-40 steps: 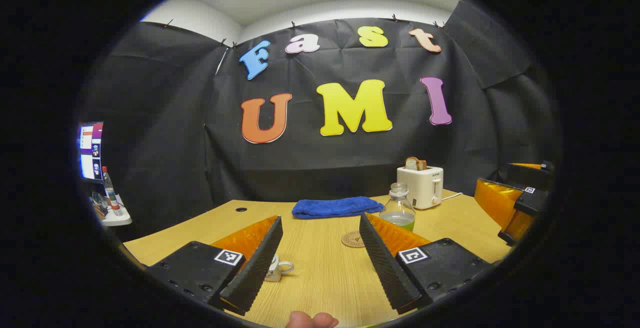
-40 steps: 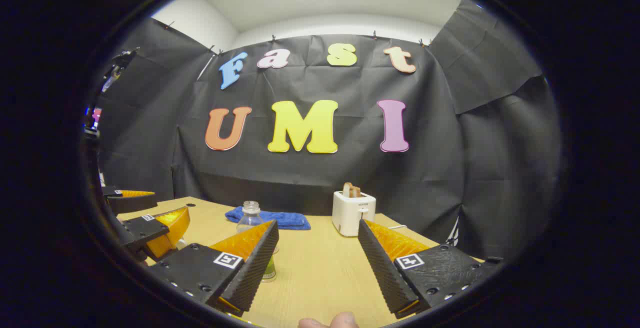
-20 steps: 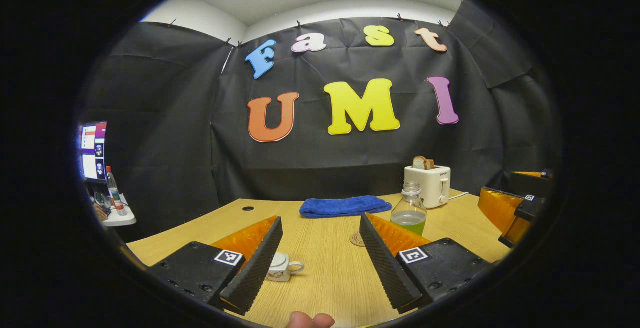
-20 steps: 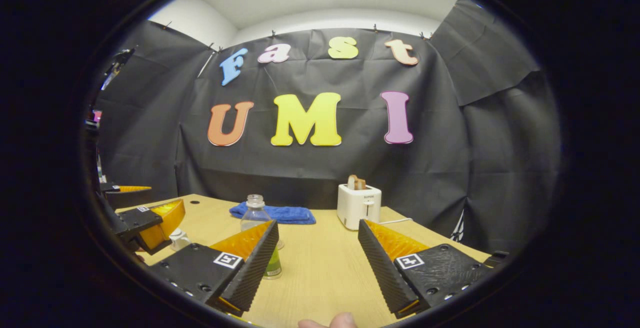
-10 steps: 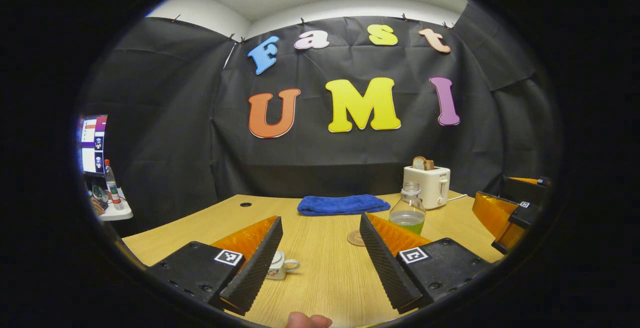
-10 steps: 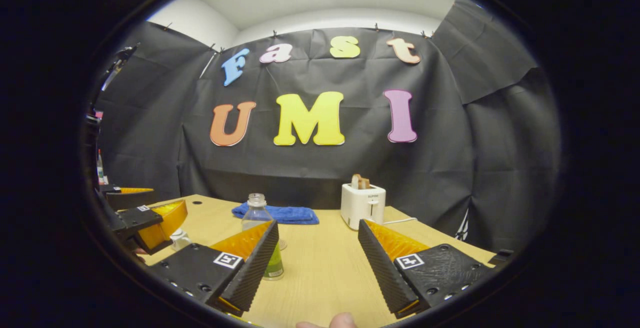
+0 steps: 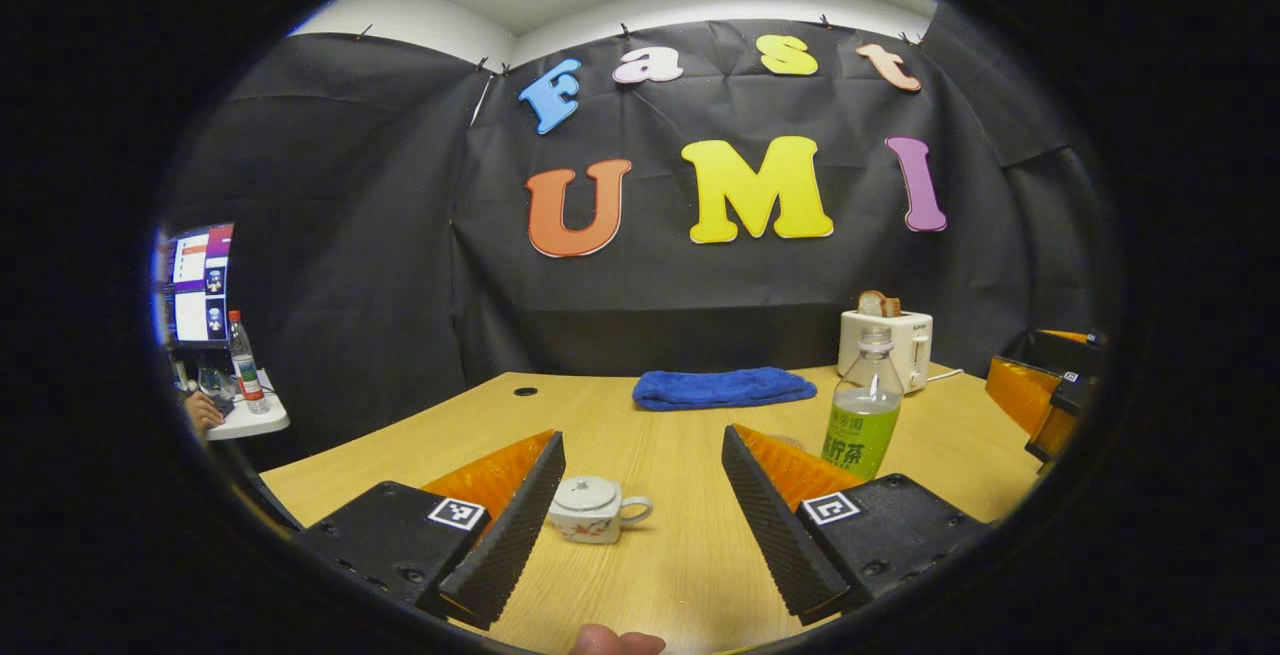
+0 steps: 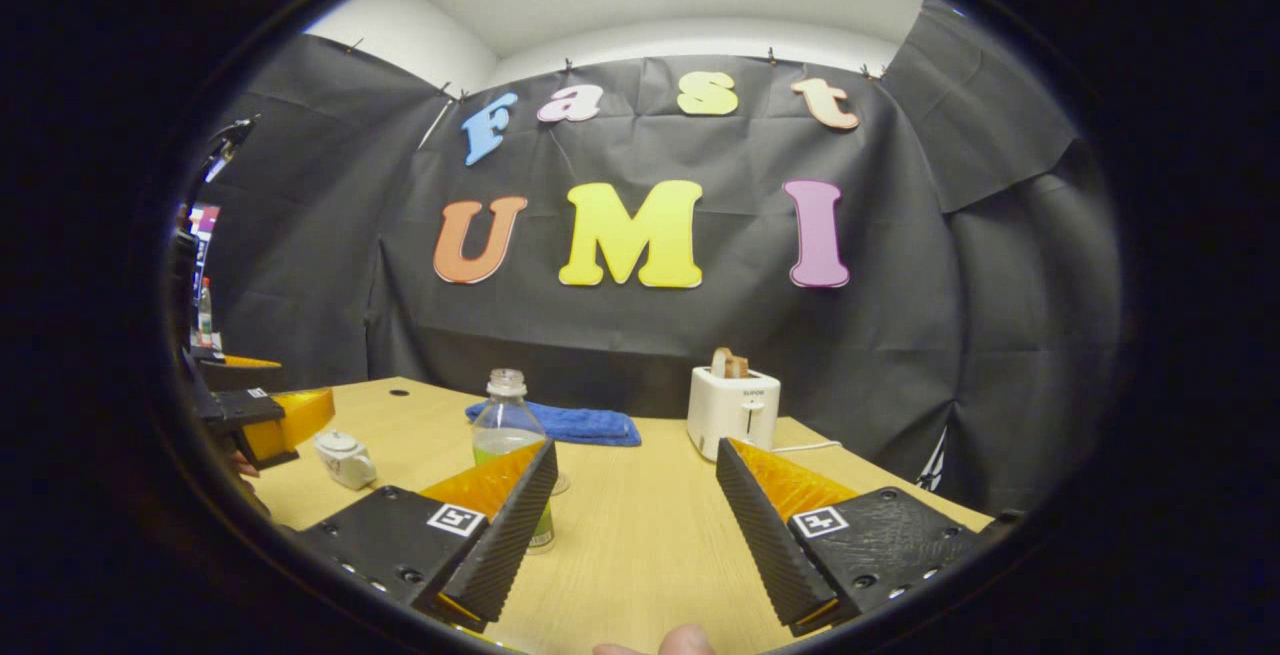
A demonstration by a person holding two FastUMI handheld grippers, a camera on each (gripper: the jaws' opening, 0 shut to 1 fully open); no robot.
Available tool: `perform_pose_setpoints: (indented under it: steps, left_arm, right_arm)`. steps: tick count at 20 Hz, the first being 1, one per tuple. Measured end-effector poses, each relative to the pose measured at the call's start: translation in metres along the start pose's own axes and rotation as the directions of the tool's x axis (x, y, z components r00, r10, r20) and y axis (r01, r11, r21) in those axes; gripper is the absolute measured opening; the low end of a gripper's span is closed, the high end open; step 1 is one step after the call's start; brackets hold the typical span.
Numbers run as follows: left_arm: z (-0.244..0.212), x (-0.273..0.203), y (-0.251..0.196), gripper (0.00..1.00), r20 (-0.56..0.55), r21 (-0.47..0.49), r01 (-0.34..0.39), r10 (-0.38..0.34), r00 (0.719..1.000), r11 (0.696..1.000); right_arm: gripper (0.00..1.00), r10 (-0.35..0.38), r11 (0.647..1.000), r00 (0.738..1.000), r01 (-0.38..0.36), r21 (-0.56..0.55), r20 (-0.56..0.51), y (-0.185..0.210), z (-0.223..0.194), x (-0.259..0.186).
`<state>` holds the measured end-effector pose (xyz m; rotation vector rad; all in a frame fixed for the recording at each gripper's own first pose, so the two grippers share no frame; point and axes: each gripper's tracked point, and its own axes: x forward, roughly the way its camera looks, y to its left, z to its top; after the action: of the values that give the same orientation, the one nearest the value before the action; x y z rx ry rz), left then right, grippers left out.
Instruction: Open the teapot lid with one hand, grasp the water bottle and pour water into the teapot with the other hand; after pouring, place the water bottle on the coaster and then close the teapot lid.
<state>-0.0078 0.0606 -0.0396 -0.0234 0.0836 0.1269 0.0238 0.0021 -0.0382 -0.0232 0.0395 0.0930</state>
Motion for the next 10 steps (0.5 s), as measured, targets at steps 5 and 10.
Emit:
perform_pose_setpoints:
  steps: [5,10]
  left_arm:
    - [-0.028,0.014,0.029,0.99,-0.064,-0.022,-0.027,0.026,0.998,0.999]
    - [-0.042,0.042,0.032,0.98,-0.099,-0.026,-0.007,0.004,0.995,1.000]
  right_arm:
    - [0.96,0.044,0.999,0.997,-0.043,0.019,-0.058,0.008,-0.025,0.009]
    - [0.95,0.010,0.999,0.995,-0.007,0.031,-0.097,-0.006,-0.036,0.018]
